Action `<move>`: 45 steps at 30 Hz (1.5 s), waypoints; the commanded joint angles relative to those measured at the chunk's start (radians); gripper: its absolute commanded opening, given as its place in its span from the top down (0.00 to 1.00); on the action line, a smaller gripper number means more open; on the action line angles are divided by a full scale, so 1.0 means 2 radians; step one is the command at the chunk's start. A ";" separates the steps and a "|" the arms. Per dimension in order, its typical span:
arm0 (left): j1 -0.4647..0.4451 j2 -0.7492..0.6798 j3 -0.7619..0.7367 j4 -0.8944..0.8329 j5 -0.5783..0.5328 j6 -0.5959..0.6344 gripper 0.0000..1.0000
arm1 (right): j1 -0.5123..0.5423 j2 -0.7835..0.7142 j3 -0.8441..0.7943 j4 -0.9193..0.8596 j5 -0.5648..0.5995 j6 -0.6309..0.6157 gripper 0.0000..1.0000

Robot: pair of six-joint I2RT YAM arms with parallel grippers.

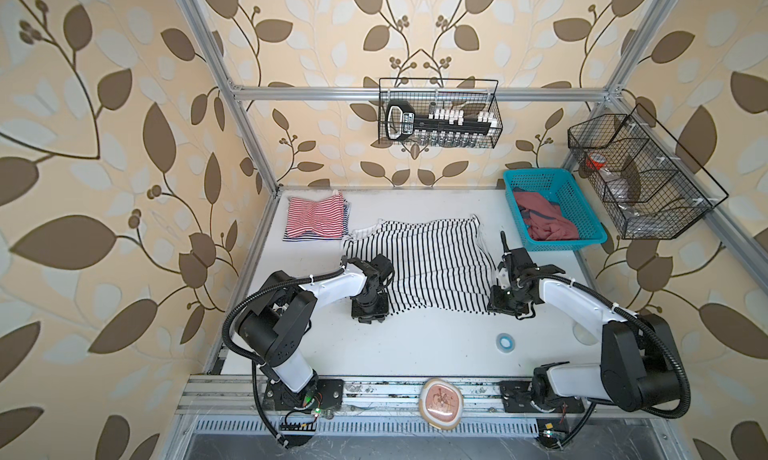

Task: Fold and stack the tank tops
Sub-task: 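Grasp the near hem of the tank top with both grippers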

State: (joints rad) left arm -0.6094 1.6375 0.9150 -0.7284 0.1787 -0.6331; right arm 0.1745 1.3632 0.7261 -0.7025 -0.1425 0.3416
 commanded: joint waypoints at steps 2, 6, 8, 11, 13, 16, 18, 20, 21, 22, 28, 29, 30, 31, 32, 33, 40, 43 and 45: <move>-0.004 0.005 0.010 -0.004 -0.010 -0.008 0.67 | 0.002 0.007 -0.008 -0.002 0.016 0.004 0.62; -0.004 -0.013 0.015 -0.008 -0.016 -0.013 0.67 | 0.003 0.011 -0.009 0.000 0.013 0.004 0.62; -0.004 -0.020 0.019 -0.011 -0.016 -0.014 0.66 | 0.004 0.011 -0.009 0.001 0.013 0.004 0.62; -0.004 -0.031 0.023 -0.015 -0.016 -0.017 0.66 | 0.004 0.011 -0.011 0.002 0.013 0.005 0.62; -0.004 -0.040 0.025 -0.018 -0.017 -0.019 0.66 | 0.005 0.011 -0.011 0.002 0.013 0.005 0.62; -0.004 -0.047 0.026 -0.016 -0.016 -0.021 0.66 | 0.005 0.011 -0.012 0.003 0.013 0.005 0.63; -0.004 -0.044 0.024 -0.014 -0.014 -0.021 0.66 | 0.005 0.014 -0.013 0.003 0.013 0.005 0.64; -0.004 -0.036 0.021 -0.011 -0.011 -0.021 0.66 | 0.006 0.016 -0.013 0.005 0.012 0.005 0.64; -0.004 -0.031 0.018 -0.008 -0.009 -0.021 0.66 | 0.005 0.016 -0.014 0.005 0.012 0.005 0.65; -0.004 -0.027 0.015 -0.004 -0.008 -0.022 0.67 | 0.005 0.017 -0.013 0.005 0.011 0.005 0.66; -0.004 -0.009 0.003 0.010 -0.008 -0.022 0.68 | 0.005 0.016 -0.014 0.005 0.010 0.005 0.69; -0.004 -0.008 0.002 0.012 -0.007 -0.023 0.69 | 0.006 0.016 -0.014 0.005 0.009 0.005 0.70; -0.004 -0.006 0.000 0.014 -0.006 -0.023 0.69 | 0.007 0.017 -0.014 0.005 0.009 0.005 0.70; -0.004 -0.004 -0.001 0.016 -0.005 -0.023 0.70 | 0.008 0.018 -0.015 0.006 0.008 0.005 0.70; -0.004 -0.001 -0.002 0.017 -0.004 -0.023 0.72 | 0.008 0.020 -0.015 0.006 0.008 0.006 0.69; -0.004 0.001 -0.003 0.018 -0.004 -0.022 0.73 | 0.009 0.020 -0.016 0.007 0.010 0.006 0.67; -0.004 0.003 -0.008 0.019 -0.003 -0.020 0.90 | 0.010 0.026 -0.018 0.009 0.018 0.009 0.71; -0.004 0.000 -0.006 0.011 -0.005 -0.015 1.00 | 0.011 0.023 -0.016 0.006 0.018 0.010 0.88; -0.004 -0.006 -0.002 0.001 -0.009 -0.009 1.00 | 0.011 0.017 -0.015 0.002 0.018 0.011 0.99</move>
State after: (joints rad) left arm -0.6094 1.6356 0.9112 -0.6792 0.1780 -0.6655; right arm 0.1898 1.4033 0.7040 -0.6823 -0.1158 0.3634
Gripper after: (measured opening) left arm 0.049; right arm 0.056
